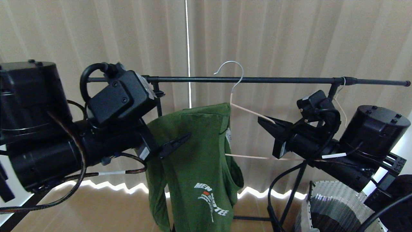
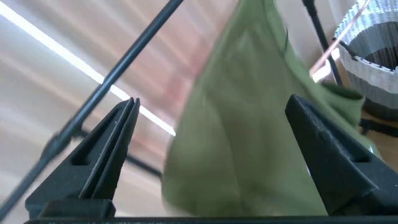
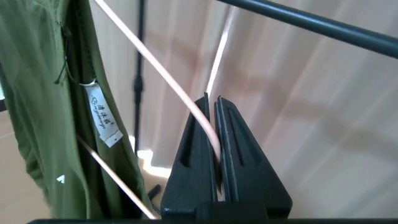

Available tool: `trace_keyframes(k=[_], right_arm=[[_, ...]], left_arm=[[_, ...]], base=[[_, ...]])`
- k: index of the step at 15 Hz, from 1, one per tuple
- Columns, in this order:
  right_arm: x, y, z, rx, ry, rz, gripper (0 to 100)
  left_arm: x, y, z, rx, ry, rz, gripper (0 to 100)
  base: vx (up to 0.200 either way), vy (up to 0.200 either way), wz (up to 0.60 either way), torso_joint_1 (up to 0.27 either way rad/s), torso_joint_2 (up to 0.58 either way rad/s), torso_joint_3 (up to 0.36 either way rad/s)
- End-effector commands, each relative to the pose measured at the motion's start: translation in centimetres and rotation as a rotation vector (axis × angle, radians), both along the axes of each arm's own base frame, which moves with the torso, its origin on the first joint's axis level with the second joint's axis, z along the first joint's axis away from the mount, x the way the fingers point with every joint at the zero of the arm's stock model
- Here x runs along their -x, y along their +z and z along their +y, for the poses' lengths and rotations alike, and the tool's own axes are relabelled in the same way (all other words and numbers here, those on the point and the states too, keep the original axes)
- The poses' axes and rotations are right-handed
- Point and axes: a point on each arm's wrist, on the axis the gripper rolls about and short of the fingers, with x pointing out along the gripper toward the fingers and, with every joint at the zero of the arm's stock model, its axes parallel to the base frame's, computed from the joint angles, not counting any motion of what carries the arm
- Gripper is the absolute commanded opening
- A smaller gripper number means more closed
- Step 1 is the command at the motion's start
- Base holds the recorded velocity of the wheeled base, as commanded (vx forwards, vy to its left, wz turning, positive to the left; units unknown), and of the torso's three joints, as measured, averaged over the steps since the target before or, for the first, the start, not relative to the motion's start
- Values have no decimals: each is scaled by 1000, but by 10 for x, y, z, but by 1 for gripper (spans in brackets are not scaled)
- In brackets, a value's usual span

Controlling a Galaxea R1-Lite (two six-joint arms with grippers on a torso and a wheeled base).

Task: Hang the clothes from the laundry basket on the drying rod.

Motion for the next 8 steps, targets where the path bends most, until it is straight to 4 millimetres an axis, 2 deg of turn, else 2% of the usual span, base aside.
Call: trace_keyframes(k=[1,4,8], right_arm=[[0,-1,0,4,10,0,0],[2,0,2,10,49,-16,0],[9,-1,7,-8,111,-52,0]], left_arm=[[-18,-11,-12,-38,-1,27,100],[-28,-9,-18,-52,1,3,100],[-38,-11,-11,-57,38,10,100]], base=[[0,0,0,0,0,0],[0,0,0,0,0,0],[0,0,0,0,0,0]])
